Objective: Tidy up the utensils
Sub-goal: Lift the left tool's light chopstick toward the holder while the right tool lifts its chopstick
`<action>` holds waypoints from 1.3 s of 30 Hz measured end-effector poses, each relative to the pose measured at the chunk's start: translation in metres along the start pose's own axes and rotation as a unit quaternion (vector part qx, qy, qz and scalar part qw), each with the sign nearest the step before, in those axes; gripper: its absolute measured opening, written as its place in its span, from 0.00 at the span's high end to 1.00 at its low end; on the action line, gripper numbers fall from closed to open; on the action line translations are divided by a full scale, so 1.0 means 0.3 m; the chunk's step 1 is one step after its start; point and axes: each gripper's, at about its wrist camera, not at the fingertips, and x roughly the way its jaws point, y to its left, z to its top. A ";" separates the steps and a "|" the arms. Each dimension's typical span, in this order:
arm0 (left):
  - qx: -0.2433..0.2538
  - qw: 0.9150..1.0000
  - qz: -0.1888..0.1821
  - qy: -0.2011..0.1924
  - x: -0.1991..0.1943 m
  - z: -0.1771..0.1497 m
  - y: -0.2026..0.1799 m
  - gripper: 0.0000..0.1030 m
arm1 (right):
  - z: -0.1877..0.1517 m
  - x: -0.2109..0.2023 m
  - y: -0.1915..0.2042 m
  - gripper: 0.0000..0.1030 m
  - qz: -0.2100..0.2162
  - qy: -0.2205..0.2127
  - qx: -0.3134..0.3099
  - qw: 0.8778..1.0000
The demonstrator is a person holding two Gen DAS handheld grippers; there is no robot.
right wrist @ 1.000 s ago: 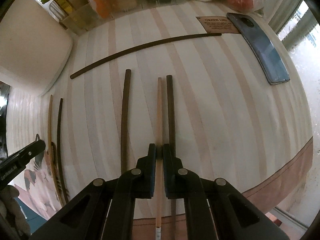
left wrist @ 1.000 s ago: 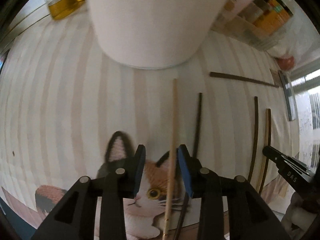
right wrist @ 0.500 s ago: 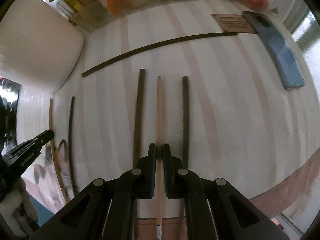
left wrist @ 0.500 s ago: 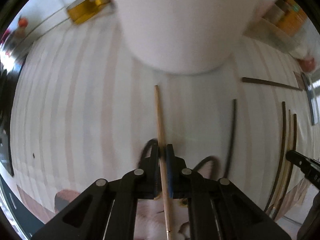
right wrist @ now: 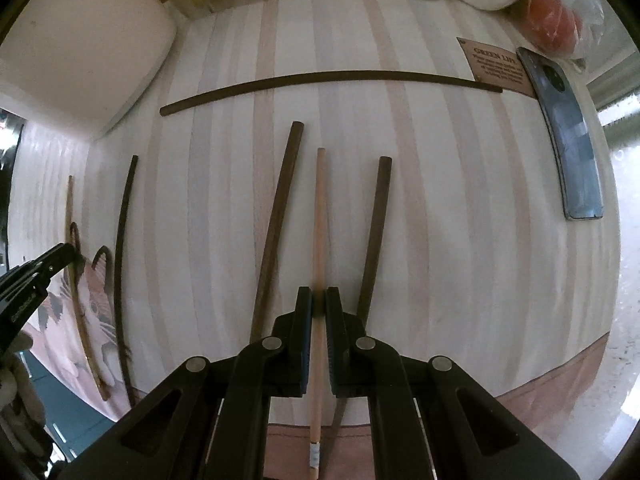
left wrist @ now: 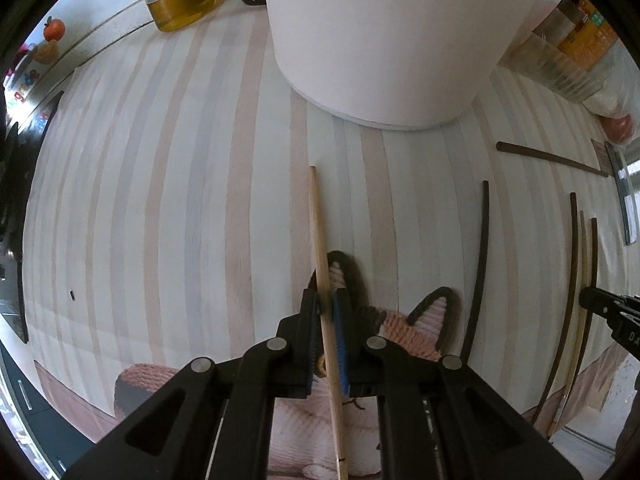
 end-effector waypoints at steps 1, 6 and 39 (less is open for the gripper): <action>-0.001 1.000 -0.005 -0.009 0.000 0.000 0.003 0.88 | 0.006 -0.003 0.001 0.93 -0.001 0.001 0.000 1.000; -0.011 0.999 -0.021 -0.023 -0.017 -0.020 0.057 0.80 | 0.009 -0.005 0.030 0.93 -0.002 -0.001 0.005 1.000; 0.005 0.991 -0.018 -0.132 -0.346 -0.013 -0.047 0.96 | -0.277 -0.283 -0.072 0.94 0.060 -0.222 0.052 0.972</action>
